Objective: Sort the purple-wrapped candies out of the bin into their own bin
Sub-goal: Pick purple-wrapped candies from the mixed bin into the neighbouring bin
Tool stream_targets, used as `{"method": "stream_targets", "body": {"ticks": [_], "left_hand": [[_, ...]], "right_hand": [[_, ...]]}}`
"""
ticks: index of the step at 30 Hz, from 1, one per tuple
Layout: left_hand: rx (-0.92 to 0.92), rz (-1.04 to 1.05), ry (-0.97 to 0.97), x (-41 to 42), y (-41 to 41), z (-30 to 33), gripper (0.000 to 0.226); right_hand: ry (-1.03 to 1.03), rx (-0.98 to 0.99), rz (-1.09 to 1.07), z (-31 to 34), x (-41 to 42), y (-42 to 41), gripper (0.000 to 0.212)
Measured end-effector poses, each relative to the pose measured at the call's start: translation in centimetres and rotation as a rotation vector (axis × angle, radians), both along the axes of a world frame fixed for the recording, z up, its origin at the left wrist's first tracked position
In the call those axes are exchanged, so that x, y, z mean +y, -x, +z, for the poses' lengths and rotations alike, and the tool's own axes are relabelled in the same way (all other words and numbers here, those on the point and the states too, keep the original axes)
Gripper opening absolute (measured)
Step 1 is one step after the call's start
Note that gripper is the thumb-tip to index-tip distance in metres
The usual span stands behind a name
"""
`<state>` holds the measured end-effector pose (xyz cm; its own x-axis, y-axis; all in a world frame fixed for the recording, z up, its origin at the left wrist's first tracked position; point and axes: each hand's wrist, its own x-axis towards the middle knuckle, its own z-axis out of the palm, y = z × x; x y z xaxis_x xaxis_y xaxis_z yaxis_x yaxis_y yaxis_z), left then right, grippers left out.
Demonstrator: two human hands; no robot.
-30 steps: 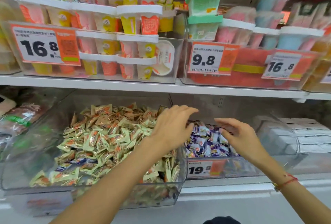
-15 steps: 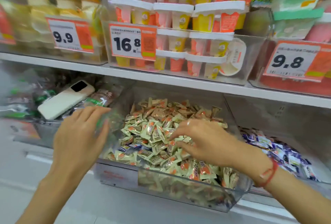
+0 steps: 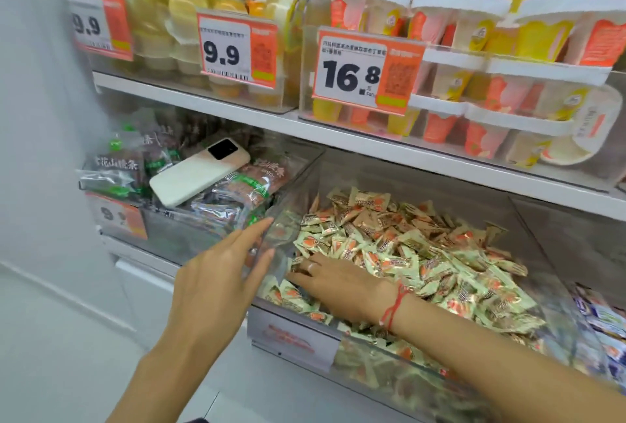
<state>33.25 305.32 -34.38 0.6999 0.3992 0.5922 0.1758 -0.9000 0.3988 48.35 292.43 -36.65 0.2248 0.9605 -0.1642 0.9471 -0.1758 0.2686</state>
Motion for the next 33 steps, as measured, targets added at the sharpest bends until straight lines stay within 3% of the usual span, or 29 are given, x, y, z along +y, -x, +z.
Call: {"method": "stream_targets", "body": {"ticks": [4,10,12,15,17,19,23,28,31,33], "left_hand": [[0.023,0.002,0.023,-0.1,0.1,0.1,0.041],[0.014,0.001,0.079,-0.5,0.4,0.4,0.039],[0.009,0.007,0.064,-0.6,0.3,0.3,0.038],[-0.076,-0.009,-0.018,-1.1,-0.1,0.4,0.037],[-0.124,-0.112,-0.056,-1.6,-0.6,0.6,0.041],[-0.094,-0.255,-0.144,-2.1,-1.1,0.6,0.043],[-0.188,-0.323,-0.327,-3.4,-2.0,1.0,0.033],[-0.245,-0.527,-0.241,-5.5,-2.8,1.7,0.025],[-0.178,-0.651,-0.142,-8.6,-3.9,2.1,0.023],[-0.153,-0.686,-0.004,-11.3,-5.1,2.9,0.025]], "right_hand": [[-0.091,0.072,-0.018,0.6,0.1,-0.6,0.029],[-0.228,0.361,-0.091,2.0,-1.1,-0.6,0.026],[-0.384,0.539,-0.175,2.8,-2.1,-0.1,0.025],[-0.621,0.969,-0.377,4.6,-4.2,1.1,0.026],[-0.682,1.213,-0.467,5.8,-5.3,2.0,0.03],[-0.711,1.32,-0.521,6.7,-5.9,2.6,0.031],[-0.748,1.355,-0.566,8.0,-7.4,3.5,0.028],[-0.81,1.28,-0.638,8.3,-11.8,4.2,0.026],[-1.035,1.187,-0.709,8.4,-16.1,4.7,0.022],[-1.273,1.014,-0.732,8.6,-19.7,5.0,0.016]]}}
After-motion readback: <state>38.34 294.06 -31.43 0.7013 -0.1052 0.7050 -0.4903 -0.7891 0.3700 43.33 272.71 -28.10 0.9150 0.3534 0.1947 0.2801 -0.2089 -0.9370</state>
